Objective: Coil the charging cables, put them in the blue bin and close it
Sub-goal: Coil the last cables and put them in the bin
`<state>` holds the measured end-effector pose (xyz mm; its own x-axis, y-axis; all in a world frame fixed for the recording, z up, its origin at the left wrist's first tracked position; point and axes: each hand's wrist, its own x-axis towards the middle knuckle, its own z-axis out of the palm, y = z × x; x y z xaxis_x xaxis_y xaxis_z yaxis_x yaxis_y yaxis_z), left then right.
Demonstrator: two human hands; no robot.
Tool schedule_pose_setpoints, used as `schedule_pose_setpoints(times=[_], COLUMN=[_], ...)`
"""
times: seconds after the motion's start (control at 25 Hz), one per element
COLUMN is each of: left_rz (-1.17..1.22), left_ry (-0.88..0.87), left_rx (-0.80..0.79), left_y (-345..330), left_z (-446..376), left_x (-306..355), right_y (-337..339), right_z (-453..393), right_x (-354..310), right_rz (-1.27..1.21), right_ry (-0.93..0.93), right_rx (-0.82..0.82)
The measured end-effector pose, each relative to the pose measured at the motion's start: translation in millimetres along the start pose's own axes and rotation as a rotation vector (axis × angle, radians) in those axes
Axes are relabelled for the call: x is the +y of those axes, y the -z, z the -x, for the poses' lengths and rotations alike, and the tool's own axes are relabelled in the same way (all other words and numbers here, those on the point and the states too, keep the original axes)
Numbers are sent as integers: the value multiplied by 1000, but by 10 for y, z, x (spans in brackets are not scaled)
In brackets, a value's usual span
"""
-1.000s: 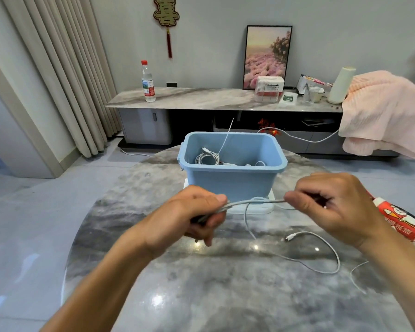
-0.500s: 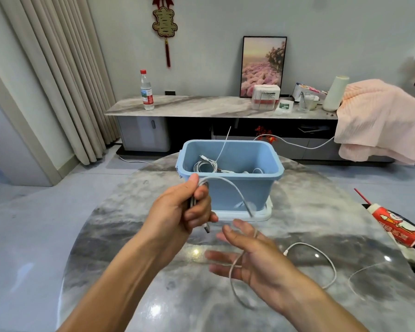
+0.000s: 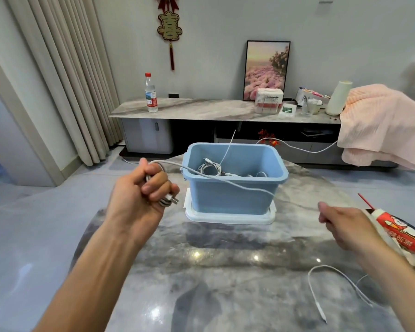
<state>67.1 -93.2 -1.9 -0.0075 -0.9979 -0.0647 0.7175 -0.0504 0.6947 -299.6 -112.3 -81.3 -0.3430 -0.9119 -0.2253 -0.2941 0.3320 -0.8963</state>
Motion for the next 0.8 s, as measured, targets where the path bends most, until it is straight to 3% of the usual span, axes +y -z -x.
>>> schedule_pose_setpoints(times=[0.08, 0.12, 0.16, 0.2, 0.28, 0.32, 0.4, 0.56, 0.68, 0.8], left_rz=[-156, -248, -338, -420, -537, -580, -662, -625, -406, -131], left_ry=[-21, -22, -19, -18, -5, 14, 56, 181, 414, 415], left_rx=[14, 16, 9, -8, -64, -99, -164, -279, -534, -565], left_y=[-38, -64, -104, -151, -227, -254, -268, -297, -339, -326], left_z=[24, 37, 51, 72, 110, 131, 166, 233, 304, 319], left_x=[-36, -83, -156, -255, -457, -530, -593, -564, -562, -575], right_y=[-125, -206, -288, -376, -599, -706, -837, -690, -687, -956], right_z=[47, 144, 261, 394, 770, 922, 1063, 996, 895, 889], right_x=[52, 9, -87, -210, -546, -664, -689, -710, -734, -551], right_rz=[610, 800, 815, 626, -23, -183, -176, -280, -290, -254], right_ry=[35, 103, 223, 346, 451, 444, 452, 430, 596, 666], right_rx=[-12, 19, 55, 37, -240, -413, -580, -598, -440, -326])
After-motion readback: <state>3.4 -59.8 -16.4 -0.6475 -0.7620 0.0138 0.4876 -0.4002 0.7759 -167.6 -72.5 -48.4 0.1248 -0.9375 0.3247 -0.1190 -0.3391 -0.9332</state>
